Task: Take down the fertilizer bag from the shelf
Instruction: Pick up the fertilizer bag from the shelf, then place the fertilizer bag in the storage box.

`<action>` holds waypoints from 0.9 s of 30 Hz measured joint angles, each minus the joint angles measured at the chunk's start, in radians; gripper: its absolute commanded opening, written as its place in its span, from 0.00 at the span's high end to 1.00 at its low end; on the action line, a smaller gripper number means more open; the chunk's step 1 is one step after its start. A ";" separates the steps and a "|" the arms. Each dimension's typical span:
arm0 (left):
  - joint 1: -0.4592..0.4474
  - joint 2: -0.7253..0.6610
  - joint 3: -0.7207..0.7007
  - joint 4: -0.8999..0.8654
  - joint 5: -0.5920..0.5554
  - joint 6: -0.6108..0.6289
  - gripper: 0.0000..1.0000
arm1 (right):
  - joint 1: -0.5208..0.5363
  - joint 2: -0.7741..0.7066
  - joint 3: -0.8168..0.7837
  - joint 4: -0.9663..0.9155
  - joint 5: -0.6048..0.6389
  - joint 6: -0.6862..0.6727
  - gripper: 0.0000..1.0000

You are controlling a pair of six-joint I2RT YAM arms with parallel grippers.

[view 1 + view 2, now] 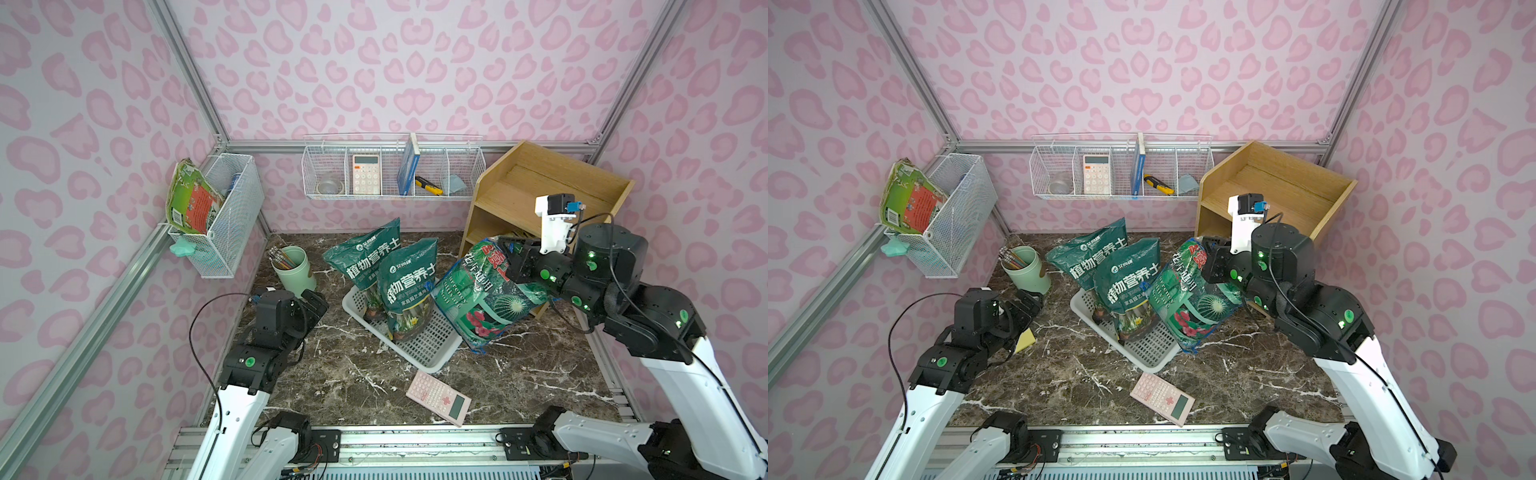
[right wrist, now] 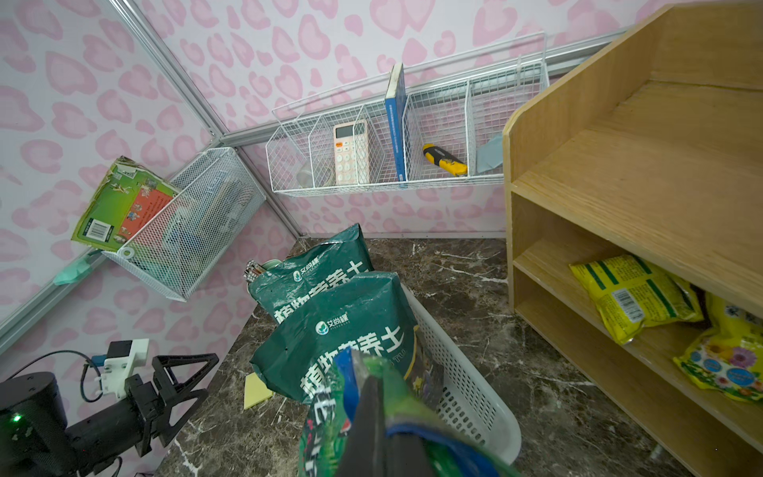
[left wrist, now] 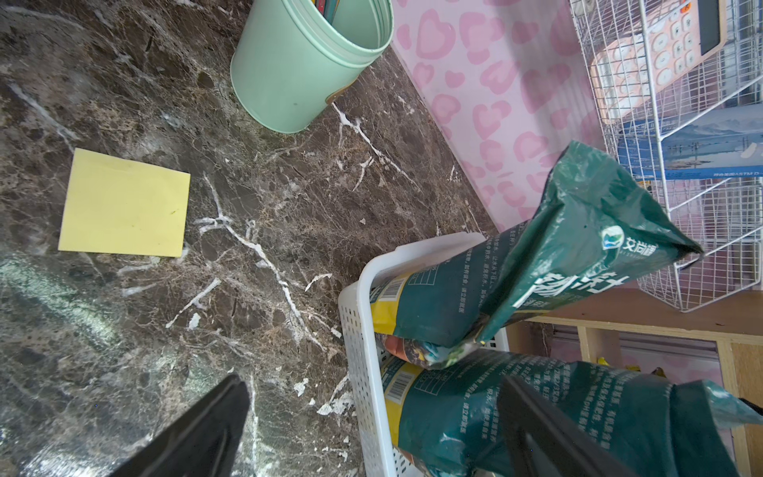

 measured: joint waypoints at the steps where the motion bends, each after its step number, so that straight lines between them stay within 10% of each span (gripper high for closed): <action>1: 0.000 -0.001 0.000 0.000 0.000 0.000 0.01 | 0.001 -0.003 -0.021 0.006 -0.008 0.001 1.00; 27: 0.000 0.006 -0.006 0.000 -0.014 0.000 0.01 | 0.002 0.012 -0.265 0.091 -0.109 0.006 1.00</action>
